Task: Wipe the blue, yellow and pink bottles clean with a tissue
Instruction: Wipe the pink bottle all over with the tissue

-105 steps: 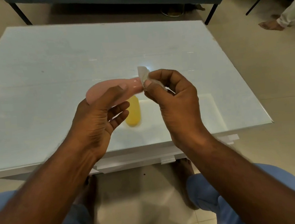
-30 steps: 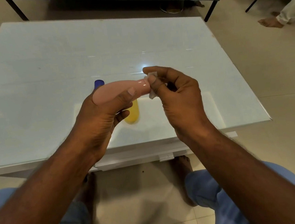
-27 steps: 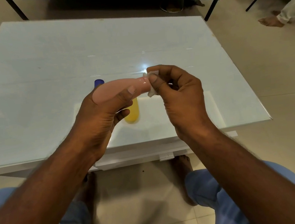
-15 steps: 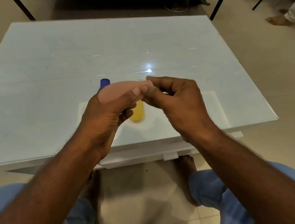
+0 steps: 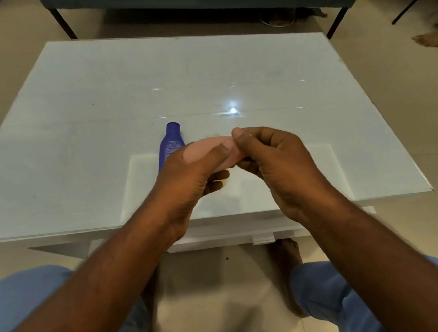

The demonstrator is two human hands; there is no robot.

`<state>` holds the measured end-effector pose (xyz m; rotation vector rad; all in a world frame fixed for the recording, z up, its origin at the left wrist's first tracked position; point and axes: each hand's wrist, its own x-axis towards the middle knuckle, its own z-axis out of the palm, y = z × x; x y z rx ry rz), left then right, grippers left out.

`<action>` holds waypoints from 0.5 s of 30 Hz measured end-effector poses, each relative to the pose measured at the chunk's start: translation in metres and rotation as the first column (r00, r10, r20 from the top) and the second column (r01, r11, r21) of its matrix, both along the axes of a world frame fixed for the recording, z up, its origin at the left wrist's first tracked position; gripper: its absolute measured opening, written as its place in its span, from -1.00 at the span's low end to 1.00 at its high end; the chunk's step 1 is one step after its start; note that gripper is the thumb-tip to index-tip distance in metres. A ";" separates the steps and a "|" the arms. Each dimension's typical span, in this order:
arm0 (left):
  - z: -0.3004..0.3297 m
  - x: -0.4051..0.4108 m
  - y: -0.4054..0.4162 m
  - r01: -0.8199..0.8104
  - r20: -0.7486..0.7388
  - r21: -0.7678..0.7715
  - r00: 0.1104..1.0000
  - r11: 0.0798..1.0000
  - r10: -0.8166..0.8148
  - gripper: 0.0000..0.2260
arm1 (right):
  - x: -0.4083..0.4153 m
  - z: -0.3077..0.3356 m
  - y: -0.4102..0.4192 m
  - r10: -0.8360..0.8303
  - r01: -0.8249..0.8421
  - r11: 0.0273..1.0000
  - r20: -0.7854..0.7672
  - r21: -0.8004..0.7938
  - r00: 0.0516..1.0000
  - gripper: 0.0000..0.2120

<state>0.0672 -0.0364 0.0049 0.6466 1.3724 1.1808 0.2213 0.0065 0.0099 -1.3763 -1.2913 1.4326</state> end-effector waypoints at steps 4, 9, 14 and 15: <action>0.001 0.000 0.003 0.033 -0.035 -0.036 0.999 0.999 -0.034 -0.86 | 0.006 0.003 0.009 -0.068 0.067 0.995 0.012 0.078 0.998 -0.77; 0.005 -0.004 0.002 0.056 -0.049 -0.080 0.997 0.995 -0.060 -0.84 | 0.023 0.006 0.023 -0.209 0.123 0.949 0.288 0.289 0.935 -0.79; 0.004 -0.008 0.001 0.128 -0.263 -0.056 0.955 0.990 -0.138 -0.78 | 0.032 -0.003 0.029 -0.241 -0.089 0.905 0.675 0.415 0.697 -0.77; 0.003 -0.009 0.001 0.141 -0.315 -0.037 0.938 0.989 -0.145 -0.83 | 0.031 -0.005 0.029 -0.235 -0.114 0.903 0.696 0.415 0.679 -0.80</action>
